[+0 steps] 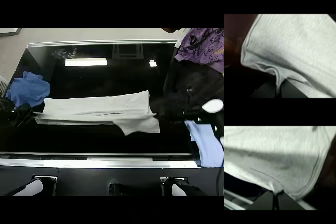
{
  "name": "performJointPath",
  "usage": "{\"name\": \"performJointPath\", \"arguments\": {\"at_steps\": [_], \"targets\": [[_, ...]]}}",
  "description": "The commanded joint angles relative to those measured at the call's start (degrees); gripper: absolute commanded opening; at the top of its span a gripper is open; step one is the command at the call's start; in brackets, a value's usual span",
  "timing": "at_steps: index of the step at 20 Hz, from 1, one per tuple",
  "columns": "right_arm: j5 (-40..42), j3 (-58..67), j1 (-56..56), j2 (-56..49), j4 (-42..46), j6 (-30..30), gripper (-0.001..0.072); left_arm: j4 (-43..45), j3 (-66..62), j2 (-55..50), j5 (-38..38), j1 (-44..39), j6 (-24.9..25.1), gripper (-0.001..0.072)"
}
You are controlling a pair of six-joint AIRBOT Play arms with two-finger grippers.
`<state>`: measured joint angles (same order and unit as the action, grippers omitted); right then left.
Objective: Fold the clothes and pants, and hang the long-sleeved shirts on hangers.
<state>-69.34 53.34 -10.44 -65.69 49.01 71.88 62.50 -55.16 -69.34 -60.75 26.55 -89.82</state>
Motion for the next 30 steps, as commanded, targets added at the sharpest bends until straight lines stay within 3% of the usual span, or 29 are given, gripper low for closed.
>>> {"name": "performJointPath", "arguments": {"at_steps": [1, 9, 13, 23, 24, 25, 26, 28, 29, 30], "targets": [[3.3, 10.6, 0.1, -12.0, -2.5, -2.4, 0.0026, 0.1, -4.8, -6.8, 6.6, -3.0, 1.1, 0.0015], [4.8, 21.5, 1.0, -25.6, -4.8, -2.5, 0.0027, 0.6, -20.4, -22.1, 7.2, -4.8, 4.5, 0.0016], [10.4, 22.7, 5.6, -28.0, -4.3, -2.6, 0.0028, 1.6, -25.9, -26.5, 7.2, -4.9, 5.0, 0.0016], [14.4, 22.8, 8.6, -32.7, -5.4, -0.3, 0.0030, 1.6, -27.6, -33.1, 6.2, -5.0, 5.9, 0.0021], [14.4, 22.8, 8.9, -32.9, -5.3, -0.3, 0.0033, 1.6, -27.6, -33.1, 6.3, -5.0, 5.9, 0.0056], [14.4, 22.8, 8.9, -32.9, -5.3, -0.2, 0.0086, 1.6, -27.6, -33.1, 6.3, -5.0, 5.9, 0.0115], [14.2, 22.8, 8.6, -32.9, -5.3, 0.2, 0.0200, 1.6, -27.6, -33.0, 6.2, -5.0, 5.9, 0.0178], [10.8, 24.4, 7.0, -32.9, -4.1, 2.4, 0.0355, 1.6, -28.6, -33.0, 4.9, -4.9, 5.8, 0.0433], [7.9, 26.0, 5.7, -32.8, -3.5, 2.6, 0.0467, 1.6, -29.7, -32.9, 3.7, -4.8, 5.8, 0.0524], [4.5, 28.2, 4.0, -32.5, -2.6, 3.6, 0.0495, 1.7, -30.9, -32.6, 2.6, -4.7, 5.8, 0.0591]]}}
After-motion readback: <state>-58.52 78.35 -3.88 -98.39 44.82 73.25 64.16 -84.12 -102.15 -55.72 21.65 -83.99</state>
